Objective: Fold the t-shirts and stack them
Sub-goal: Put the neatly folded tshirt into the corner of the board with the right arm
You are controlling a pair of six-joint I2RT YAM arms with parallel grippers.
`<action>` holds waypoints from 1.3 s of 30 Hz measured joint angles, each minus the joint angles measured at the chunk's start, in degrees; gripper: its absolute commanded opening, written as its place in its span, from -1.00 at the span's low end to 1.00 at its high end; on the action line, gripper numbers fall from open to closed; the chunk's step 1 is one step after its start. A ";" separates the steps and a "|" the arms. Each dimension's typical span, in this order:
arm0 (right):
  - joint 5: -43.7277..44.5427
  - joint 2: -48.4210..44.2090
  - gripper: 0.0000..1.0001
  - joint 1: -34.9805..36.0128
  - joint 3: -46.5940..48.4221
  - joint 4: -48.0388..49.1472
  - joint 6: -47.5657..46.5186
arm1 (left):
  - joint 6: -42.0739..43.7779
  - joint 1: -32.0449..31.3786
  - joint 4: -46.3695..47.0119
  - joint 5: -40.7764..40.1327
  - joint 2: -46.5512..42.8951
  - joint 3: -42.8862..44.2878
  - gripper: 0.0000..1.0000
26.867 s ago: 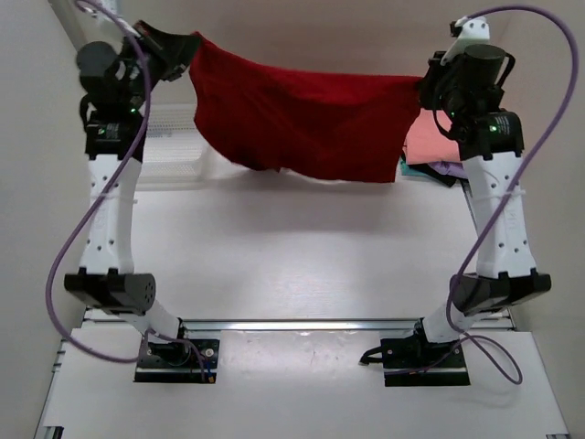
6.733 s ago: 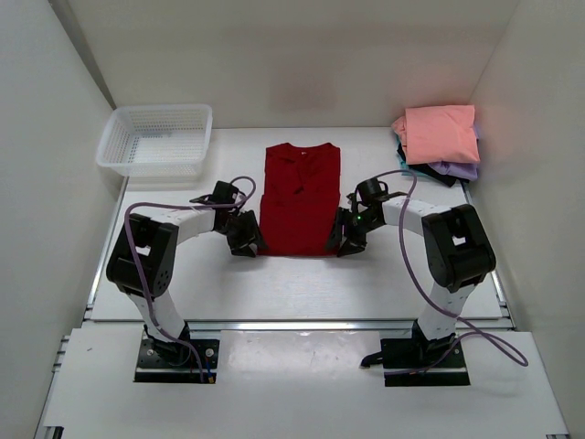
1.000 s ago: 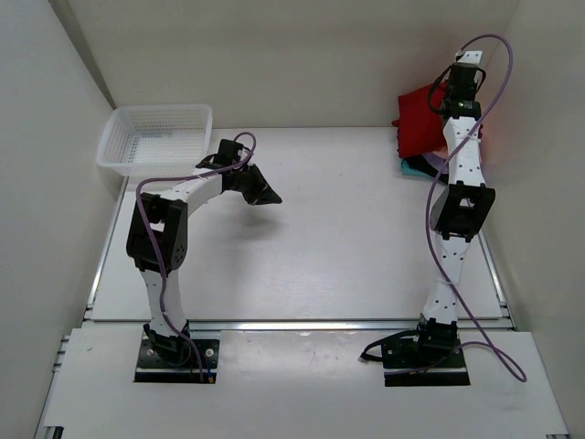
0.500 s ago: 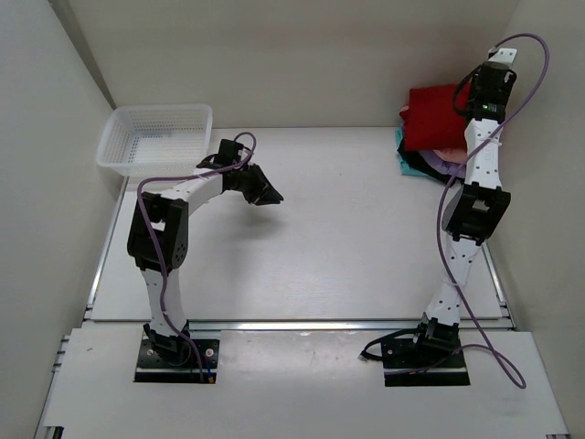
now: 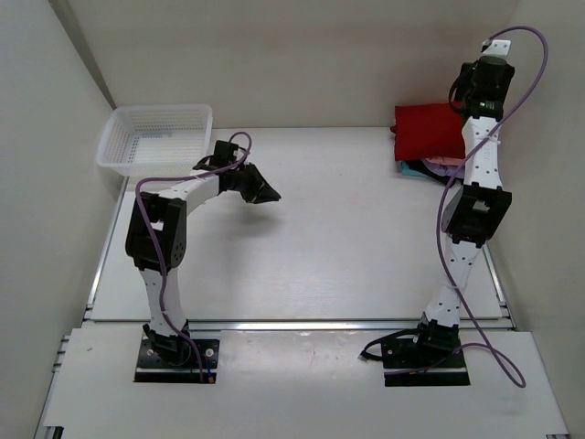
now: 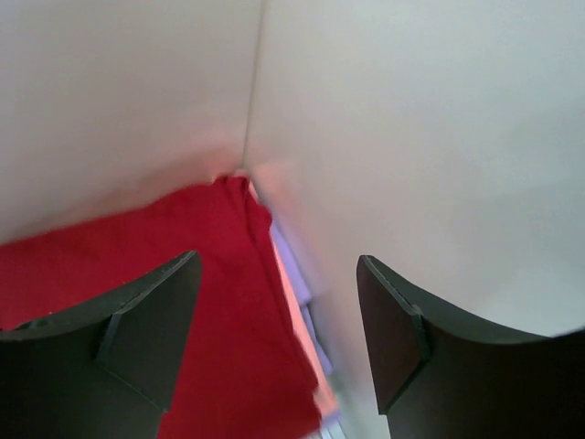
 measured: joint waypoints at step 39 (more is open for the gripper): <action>-6.08 -74.34 0.06 16.98 -81.18 -18.21 17.79 | 24.81 1.11 -26.80 -10.01 -29.57 -6.54 0.97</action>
